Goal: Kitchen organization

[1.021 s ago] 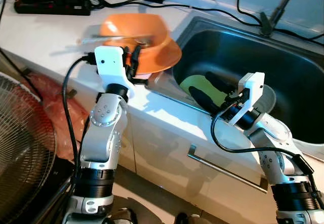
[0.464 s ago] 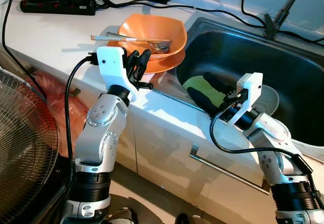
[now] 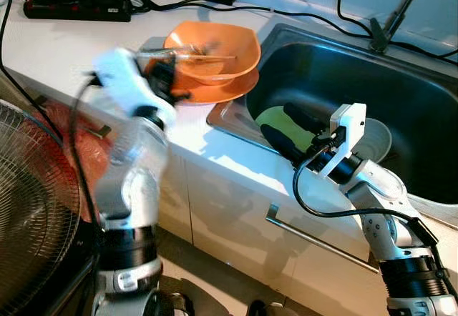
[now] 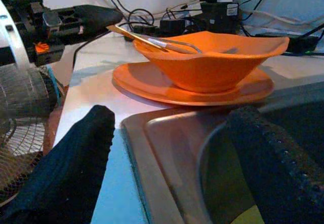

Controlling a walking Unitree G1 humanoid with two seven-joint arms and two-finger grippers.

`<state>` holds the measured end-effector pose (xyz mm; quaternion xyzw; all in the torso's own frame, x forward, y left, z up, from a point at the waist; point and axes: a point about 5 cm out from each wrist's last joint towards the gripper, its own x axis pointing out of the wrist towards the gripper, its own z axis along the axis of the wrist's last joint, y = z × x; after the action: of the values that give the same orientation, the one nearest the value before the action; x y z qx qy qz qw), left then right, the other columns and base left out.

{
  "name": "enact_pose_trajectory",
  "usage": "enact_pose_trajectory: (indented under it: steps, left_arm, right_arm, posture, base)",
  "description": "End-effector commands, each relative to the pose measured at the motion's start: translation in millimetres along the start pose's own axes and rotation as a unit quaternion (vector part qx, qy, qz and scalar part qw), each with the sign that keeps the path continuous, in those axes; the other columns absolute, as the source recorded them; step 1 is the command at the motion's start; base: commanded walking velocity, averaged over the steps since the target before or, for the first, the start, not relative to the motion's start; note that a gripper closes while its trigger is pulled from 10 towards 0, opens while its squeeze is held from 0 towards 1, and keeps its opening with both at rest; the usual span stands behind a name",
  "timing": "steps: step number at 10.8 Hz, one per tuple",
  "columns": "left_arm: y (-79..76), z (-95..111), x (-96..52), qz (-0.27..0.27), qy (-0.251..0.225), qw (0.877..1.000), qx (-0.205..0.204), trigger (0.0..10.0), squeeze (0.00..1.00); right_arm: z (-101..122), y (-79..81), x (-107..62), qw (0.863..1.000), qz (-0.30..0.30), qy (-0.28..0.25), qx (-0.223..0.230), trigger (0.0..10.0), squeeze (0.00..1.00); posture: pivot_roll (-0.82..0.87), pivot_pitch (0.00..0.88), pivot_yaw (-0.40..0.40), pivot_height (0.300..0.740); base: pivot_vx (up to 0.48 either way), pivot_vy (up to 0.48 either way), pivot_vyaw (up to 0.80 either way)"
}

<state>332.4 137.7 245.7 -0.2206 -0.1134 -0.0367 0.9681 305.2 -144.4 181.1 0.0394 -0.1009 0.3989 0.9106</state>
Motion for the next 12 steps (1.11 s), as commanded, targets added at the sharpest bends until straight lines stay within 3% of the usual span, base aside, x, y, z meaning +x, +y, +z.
enact_pose_trajectory:
  steps: [1, 5, 9, 12]
  left_arm:
    - [-6.5, 6, 0.5, -0.01, -0.002, 1.0, -0.014, 10.0, 0.0]
    - [-16.6, 0, -1.6, -0.043, 0.024, 0.997, -0.054, 10.0, 0.0]
    - [-25.6, 5, 3.3, -0.056, 0.037, 0.989, -0.132, 10.0, 0.0]
    - [-32.3, 1, 1.7, -0.084, 0.067, 0.984, -0.143, 10.0, 0.0]
  right_arm:
    - [3, -1.1, -1.6, 1.0, 0.002, 0.0, -0.012, 10.0, 0.0]
    - [2, -0.2, -0.5, 1.0, 0.009, 0.001, -0.014, 10.0, 0.0]
    - [1, 2.1, 1.4, 1.0, 0.013, 0.002, -0.012, 10.0, 0.0]
    - [0, 3.5, 1.7, 1.0, 0.011, 0.001, -0.01, 10.0, 0.0]
  posture:
    - [0.09, 0.133, -0.059, 0.74]
    - [0.09, 0.084, -0.054, 0.74]
    - [0.09, 0.093, -0.057, 0.74]
    - [0.08, 0.105, -0.056, 0.74]
  base:
    - [0.0, 0.0, 0.0]
    - [0.0, 0.0, 0.0]
    - [0.0, 0.0, 0.0]
    - [0.0, 0.0, 0.0]
